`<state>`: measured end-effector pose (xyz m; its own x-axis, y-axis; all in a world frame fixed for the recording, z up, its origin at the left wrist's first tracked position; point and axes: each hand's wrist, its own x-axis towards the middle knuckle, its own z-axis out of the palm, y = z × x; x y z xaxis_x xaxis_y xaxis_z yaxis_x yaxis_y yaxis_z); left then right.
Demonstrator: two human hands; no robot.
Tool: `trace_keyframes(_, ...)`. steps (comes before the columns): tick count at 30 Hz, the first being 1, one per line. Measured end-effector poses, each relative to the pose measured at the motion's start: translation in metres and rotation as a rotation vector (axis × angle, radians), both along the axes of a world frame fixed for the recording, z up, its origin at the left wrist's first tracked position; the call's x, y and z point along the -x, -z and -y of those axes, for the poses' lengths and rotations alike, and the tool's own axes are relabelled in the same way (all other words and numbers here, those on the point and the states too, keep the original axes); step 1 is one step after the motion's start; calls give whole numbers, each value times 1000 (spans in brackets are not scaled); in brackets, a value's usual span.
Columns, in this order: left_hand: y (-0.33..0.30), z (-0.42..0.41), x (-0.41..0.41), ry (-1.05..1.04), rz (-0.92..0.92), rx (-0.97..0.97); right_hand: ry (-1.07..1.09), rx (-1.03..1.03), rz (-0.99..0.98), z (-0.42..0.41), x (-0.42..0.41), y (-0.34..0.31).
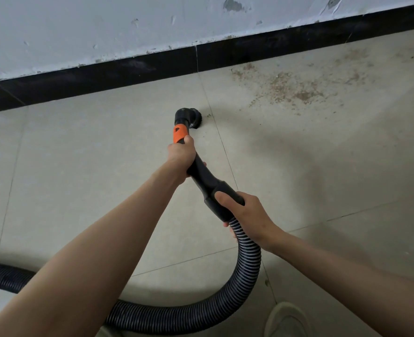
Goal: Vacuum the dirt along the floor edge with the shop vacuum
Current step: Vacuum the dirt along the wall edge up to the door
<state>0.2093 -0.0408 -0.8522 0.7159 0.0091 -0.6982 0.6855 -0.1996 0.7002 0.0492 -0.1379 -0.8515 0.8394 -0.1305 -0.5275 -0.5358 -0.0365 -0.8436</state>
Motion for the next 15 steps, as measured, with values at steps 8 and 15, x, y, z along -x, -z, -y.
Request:
trace_keyframes(8,3,59,3,101,42,-36,140,11,6,39,10,11)
trace_keyframes(15,9,103,-4,185,58,-24,234,27,11,62,9,19)
